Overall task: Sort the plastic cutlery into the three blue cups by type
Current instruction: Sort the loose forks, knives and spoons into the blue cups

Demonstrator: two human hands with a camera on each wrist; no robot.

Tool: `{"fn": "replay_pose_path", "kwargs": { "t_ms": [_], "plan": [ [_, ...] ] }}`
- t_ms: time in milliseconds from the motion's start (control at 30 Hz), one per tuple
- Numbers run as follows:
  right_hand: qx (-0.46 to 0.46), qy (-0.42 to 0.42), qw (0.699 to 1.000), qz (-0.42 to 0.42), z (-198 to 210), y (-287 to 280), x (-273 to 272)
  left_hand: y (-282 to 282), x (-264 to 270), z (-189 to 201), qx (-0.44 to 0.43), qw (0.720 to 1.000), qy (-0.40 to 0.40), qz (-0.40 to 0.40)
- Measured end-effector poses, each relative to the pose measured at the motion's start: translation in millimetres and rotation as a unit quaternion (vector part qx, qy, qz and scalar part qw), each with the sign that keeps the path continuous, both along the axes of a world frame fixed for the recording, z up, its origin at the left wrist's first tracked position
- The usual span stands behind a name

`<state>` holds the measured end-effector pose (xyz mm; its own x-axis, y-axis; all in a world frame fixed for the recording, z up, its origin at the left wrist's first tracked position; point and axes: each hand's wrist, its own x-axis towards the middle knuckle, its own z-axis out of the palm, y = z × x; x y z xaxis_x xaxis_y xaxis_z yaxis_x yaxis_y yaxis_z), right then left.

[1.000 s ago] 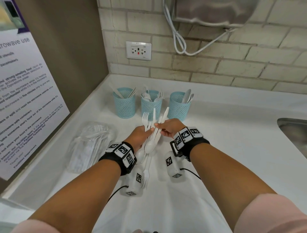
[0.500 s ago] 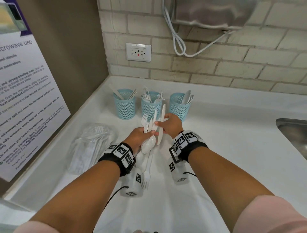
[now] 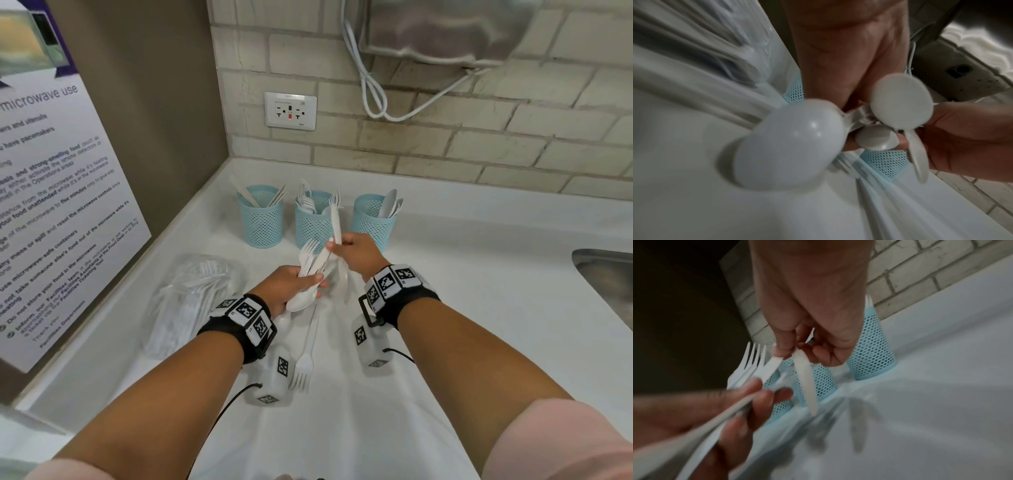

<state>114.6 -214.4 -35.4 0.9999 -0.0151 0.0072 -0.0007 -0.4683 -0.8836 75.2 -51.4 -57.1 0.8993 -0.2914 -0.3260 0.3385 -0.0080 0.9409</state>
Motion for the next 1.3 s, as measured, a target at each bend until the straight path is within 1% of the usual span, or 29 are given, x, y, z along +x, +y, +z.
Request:
{"fn": "replay_pose_path", "kwargs": {
  "t_ms": [67, 167, 300, 367, 433, 500, 567, 600, 633, 700, 733, 767, 833, 967, 1100, 1167, 1200, 1233, 1300],
  "plan": [
    [0.022, -0.001, 0.998, -0.061, 2, -8, 7, 3, -1, -1, 0.006, 1.0, 0.001, 0.007],
    [0.065, 0.021, 0.993, -0.095, 2, -19, 11, 7, 1, 1, -0.03, 0.999, 0.003, 0.038],
    [0.086, 0.112, 0.987, -0.074, 1, -29, 3, 11, 4, 2, -0.058, 0.995, -0.009, 0.08],
    [0.092, 0.147, 0.983, -0.061, 0, -35, -1, 13, 4, 0, -0.053, 0.995, -0.012, 0.082],
    [0.079, 0.164, 0.982, -0.046, 0, -37, -4, 15, 2, -1, -0.038, 0.996, -0.018, 0.074],
    [0.102, 0.158, 0.981, -0.047, 0, -36, -7, 16, 0, -1, -0.029, 0.996, -0.023, 0.076],
    [0.17, 0.147, 0.971, -0.086, 1, -35, -8, 16, 0, -2, -0.022, 0.995, -0.029, 0.088],
    [0.189, 0.137, 0.967, -0.102, 2, -35, -8, 17, 1, -2, -0.018, 0.995, -0.031, 0.093],
    [0.19, 0.123, 0.968, -0.112, 3, -35, -8, 18, 2, -2, -0.016, 0.995, -0.031, 0.097],
    [0.161, 0.084, 0.976, -0.119, 5, -35, -9, 19, 2, -4, -0.015, 0.995, -0.027, 0.1],
    [0.16, 0.066, 0.977, -0.123, 6, -36, -9, 20, 2, -4, -0.013, 0.995, -0.025, 0.099],
    [0.181, 0.059, 0.974, -0.124, 7, -37, -11, 20, 2, -4, -0.011, 0.995, -0.024, 0.097],
    [0.23, 0.076, 0.965, -0.101, 8, -37, -12, 20, 1, -4, -0.001, 0.995, -0.02, 0.096],
    [0.291, 0.143, 0.946, -0.03, 15, -35, -16, 19, 0, -5, 0.011, 0.996, -0.015, 0.092],
    [0.326, 0.222, 0.919, 0.018, 16, -41, -24, 19, -1, -6, 0.011, 0.995, -0.013, 0.097],
    [0.36, 0.24, 0.901, 0.018, 15, -41, -28, 19, -2, -6, -0.001, 0.995, -0.012, 0.102],
    [0.376, 0.246, 0.894, 0.003, 16, -41, -31, 18, -3, -6, -0.004, 0.994, -0.012, 0.105],
    [0.38, 0.244, 0.892, -0.012, 16, -39, -33, 17, -4, -6, -0.006, 0.994, -0.011, 0.107],
    [0.345, 0.221, 0.911, -0.03, 11, -35, -36, 16, -5, -7, -0.006, 0.994, -0.01, 0.106]
  ]
}}
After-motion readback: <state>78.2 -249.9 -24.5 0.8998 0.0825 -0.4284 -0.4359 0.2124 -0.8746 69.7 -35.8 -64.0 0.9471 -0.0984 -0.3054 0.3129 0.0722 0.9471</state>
